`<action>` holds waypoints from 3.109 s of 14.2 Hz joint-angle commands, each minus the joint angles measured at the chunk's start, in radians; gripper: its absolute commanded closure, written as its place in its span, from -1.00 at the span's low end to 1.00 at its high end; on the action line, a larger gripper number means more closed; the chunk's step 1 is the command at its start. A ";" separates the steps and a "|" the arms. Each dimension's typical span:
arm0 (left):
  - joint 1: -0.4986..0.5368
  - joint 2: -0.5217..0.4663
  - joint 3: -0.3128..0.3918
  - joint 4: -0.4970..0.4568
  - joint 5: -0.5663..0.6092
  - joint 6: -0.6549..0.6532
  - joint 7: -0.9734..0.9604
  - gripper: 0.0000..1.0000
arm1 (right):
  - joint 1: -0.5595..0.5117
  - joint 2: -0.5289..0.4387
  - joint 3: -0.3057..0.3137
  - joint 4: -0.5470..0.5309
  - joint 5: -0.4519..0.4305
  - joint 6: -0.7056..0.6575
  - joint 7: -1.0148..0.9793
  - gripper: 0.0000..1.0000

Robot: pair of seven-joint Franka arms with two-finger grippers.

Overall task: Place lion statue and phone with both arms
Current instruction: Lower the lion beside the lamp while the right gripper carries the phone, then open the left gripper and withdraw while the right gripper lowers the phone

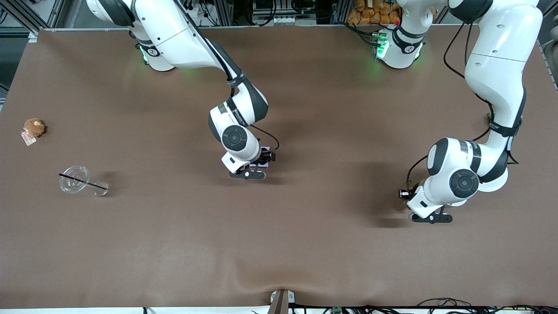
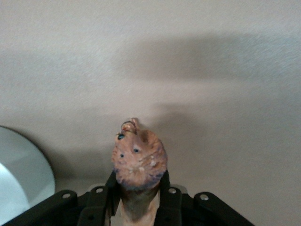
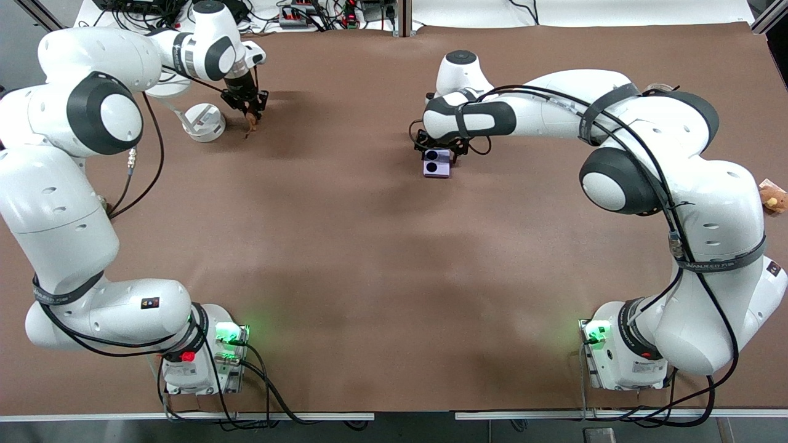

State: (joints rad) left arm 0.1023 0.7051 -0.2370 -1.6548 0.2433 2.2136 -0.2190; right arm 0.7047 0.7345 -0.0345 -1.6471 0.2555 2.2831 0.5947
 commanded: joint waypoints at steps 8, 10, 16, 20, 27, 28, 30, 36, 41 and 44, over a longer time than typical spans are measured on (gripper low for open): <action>0.040 -0.055 -0.015 -0.037 0.019 -0.077 0.061 1.00 | 0.035 0.020 -0.013 -0.003 -0.013 0.050 0.022 -0.09; 0.054 -0.052 -0.016 -0.037 0.011 -0.072 0.073 0.44 | 0.019 -0.001 -0.016 -0.005 -0.013 0.035 0.020 0.37; 0.051 -0.107 -0.028 -0.025 -0.009 -0.080 0.046 -1.00 | -0.001 -0.164 -0.194 0.013 -0.015 -0.197 -0.057 0.39; 0.043 -0.281 -0.044 -0.016 -0.073 -0.243 0.007 -1.00 | -0.011 -0.164 -0.373 0.024 -0.015 -0.229 -0.247 0.37; 0.043 -0.334 -0.088 0.248 -0.072 -0.550 0.013 -1.00 | -0.256 -0.052 -0.384 0.046 -0.010 -0.047 -0.701 0.32; 0.040 -0.334 -0.087 0.282 -0.068 -0.599 0.013 -1.00 | -0.295 -0.038 -0.381 0.044 -0.009 -0.013 -0.749 0.29; 0.051 -0.337 -0.088 0.312 -0.068 -0.647 0.015 -1.00 | -0.335 -0.014 -0.380 0.046 -0.004 -0.007 -0.796 0.28; 0.051 -0.444 -0.090 0.325 -0.079 -0.661 0.017 -1.00 | -0.398 0.028 -0.375 0.030 -0.001 -0.017 -0.822 0.25; 0.056 -0.527 -0.076 0.317 -0.145 -0.666 0.007 -1.00 | -0.467 0.042 -0.334 -0.002 0.001 -0.016 -0.836 0.24; 0.054 -0.552 -0.076 0.317 -0.145 -0.716 0.004 -1.00 | -0.482 0.042 -0.324 -0.014 0.001 -0.017 -0.842 -0.16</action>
State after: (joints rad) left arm 0.1497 0.1816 -0.3137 -1.3243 0.1172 1.5195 -0.2094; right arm 0.2461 0.7831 -0.3826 -1.6480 0.2543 2.2663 -0.2279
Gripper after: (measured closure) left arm 0.000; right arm 0.159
